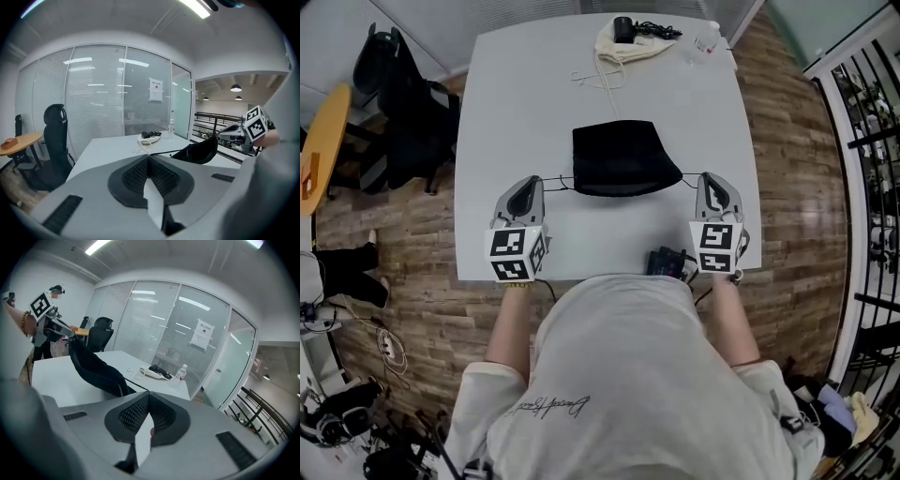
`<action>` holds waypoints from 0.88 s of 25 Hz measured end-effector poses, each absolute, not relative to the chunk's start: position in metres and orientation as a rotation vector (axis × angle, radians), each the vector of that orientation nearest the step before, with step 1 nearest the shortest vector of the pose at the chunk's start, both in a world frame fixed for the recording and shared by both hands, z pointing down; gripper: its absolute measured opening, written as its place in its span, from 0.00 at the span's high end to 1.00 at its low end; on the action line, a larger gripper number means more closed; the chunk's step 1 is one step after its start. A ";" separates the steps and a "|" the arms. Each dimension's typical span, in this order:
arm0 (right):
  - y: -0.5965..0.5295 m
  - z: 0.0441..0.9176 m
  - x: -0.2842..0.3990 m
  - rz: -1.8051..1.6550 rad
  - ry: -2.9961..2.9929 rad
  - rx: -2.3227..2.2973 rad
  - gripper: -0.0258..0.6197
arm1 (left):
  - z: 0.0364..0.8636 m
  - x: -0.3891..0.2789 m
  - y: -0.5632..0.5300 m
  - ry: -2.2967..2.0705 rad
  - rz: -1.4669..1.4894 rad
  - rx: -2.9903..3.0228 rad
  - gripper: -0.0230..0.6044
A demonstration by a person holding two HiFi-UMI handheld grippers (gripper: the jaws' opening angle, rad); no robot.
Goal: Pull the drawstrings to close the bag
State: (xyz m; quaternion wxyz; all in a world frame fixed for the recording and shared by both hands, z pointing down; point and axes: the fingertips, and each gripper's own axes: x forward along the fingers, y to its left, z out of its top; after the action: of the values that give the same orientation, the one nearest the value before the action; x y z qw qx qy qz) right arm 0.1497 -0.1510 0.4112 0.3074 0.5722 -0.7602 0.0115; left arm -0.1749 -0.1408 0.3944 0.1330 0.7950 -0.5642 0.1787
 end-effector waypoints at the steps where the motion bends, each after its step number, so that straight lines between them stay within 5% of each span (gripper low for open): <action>1: -0.152 0.412 0.152 0.035 -2.004 1.525 0.92 | 0.394 -0.177 -0.141 -1.649 0.529 2.303 0.94; 22: -0.155 0.418 0.204 0.124 -1.868 1.700 0.92 | 0.401 -0.213 -0.139 -1.753 0.522 2.166 0.95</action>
State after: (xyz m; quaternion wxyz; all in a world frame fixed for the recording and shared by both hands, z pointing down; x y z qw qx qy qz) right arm 0.2043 -0.1550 0.4180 0.3017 0.6410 -0.7042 0.0467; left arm -0.2133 -0.1391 0.4008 0.1527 0.7550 -0.6111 0.1820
